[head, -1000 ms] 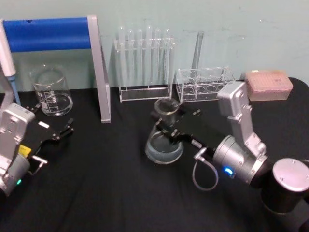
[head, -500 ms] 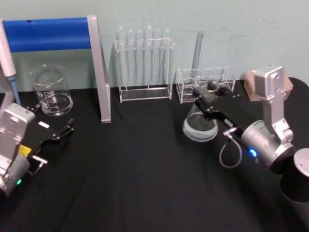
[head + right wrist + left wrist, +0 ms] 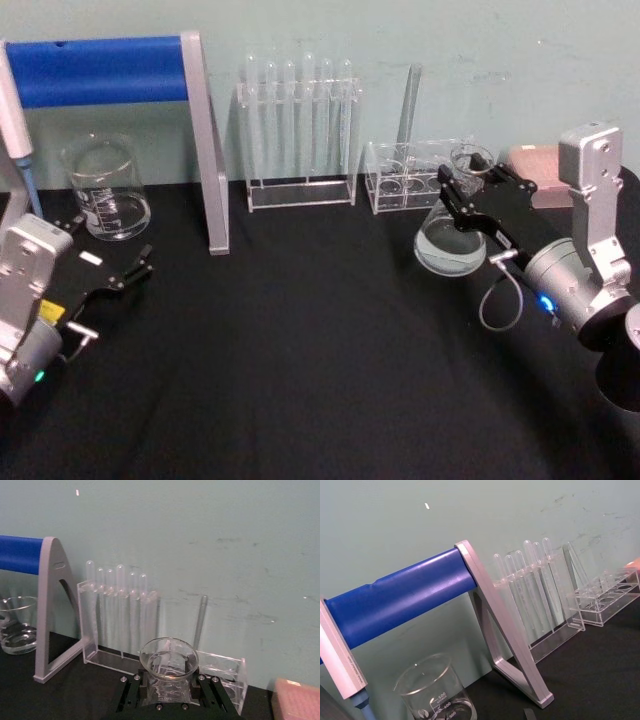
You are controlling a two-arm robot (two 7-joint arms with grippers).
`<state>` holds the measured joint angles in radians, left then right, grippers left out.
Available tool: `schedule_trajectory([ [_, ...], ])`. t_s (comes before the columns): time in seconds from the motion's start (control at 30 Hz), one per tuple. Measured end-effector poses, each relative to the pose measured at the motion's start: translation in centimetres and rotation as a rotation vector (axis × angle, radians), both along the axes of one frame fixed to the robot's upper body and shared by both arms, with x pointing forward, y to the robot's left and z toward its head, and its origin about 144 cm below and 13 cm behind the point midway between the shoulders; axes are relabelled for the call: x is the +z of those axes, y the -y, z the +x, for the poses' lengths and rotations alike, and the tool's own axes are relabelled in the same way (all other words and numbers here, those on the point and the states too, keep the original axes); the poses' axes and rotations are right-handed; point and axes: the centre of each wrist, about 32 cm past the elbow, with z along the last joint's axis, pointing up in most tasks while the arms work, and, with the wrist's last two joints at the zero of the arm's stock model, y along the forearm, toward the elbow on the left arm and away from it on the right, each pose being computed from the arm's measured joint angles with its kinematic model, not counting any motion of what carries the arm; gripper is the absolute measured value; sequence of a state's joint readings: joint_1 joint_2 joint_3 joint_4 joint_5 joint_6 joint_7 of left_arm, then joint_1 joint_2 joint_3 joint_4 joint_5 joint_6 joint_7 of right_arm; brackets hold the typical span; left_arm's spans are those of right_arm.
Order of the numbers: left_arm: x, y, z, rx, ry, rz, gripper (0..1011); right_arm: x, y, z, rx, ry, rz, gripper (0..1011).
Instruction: Grasp the erlenmeyer flask with one hand, shake it three times, then place it back.
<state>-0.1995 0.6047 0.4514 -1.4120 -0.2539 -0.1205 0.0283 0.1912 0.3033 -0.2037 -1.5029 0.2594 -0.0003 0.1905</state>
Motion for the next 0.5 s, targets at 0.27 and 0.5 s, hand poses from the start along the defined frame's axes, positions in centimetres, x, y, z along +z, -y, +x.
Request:
schedule_trajectory([
  [0.27, 0.0, 0.0, 0.0, 0.000, 0.000, 0.000, 1001, -0.1, -1.3, -0.4, 0.076, -0.003, -0.011, 456],
  [0.5, 0.0, 0.0, 0.0, 0.000, 0.000, 0.000, 1001, -0.2, -2.8, -1.0, 0.171, -0.008, -0.023, 456],
])
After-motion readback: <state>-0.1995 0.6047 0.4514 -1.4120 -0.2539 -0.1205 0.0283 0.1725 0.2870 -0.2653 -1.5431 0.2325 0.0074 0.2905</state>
